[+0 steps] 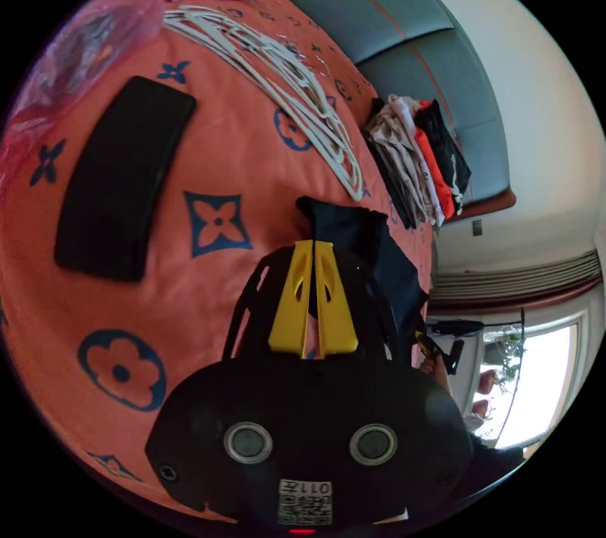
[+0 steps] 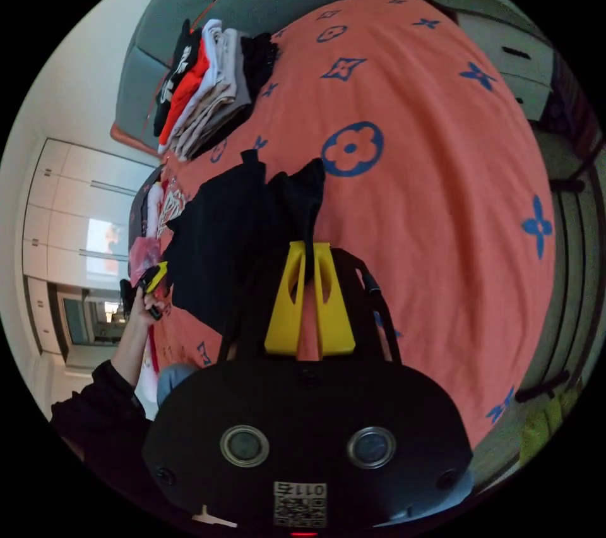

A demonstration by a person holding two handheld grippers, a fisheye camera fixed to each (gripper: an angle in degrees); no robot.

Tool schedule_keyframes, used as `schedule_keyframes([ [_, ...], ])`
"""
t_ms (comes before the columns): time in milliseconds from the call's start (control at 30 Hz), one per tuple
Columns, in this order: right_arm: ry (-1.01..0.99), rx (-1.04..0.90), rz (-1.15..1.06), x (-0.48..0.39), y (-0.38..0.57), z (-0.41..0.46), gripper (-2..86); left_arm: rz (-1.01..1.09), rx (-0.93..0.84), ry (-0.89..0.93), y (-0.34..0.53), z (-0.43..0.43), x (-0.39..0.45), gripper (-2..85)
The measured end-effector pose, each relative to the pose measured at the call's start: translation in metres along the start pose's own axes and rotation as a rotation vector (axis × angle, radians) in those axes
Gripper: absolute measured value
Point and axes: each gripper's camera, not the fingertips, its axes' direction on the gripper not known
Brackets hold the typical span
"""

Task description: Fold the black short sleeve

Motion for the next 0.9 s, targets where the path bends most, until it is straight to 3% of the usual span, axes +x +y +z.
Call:
schedule_keyframes([
  [133,-0.007,0.052,0.058,0.019,0.023,0.004,2.5,-0.042,0.055,-0.029,0.035,-0.011,-0.004,0.0],
  [267,-0.013,0.067,0.06,0.019,0.031,0.02,3.5,-0.072,-0.009,0.165,0.061,-0.001,-0.001,0.3],
  [367,0.075,0.087,0.043,0.017,0.036,0.016,5.2,-0.15,0.132,0.167,0.087,-0.024,0.008,0.8],
  [433,0.093,0.074,0.034,0.019,0.039,0.013,7.3,-0.093,0.108,0.275,0.097,-0.028,0.023,1.4],
  [500,0.138,0.046,-0.015,0.017,0.045,0.01,8.9,0.029,-0.024,0.374,0.113,-0.024,0.061,3.1],
  [633,0.283,0.046,-0.085,0.007,0.057,0.008,9.9,0.244,-0.244,0.353,0.149,-0.002,0.143,7.6],
  [800,0.099,0.1,-0.055,0.007,0.064,0.007,9.5,0.601,-0.373,0.39,0.21,0.046,0.295,5.7],
  [900,0.021,0.12,-0.031,0.008,0.046,0.01,9.3,0.626,-0.404,0.407,0.231,0.081,0.353,4.4],
])
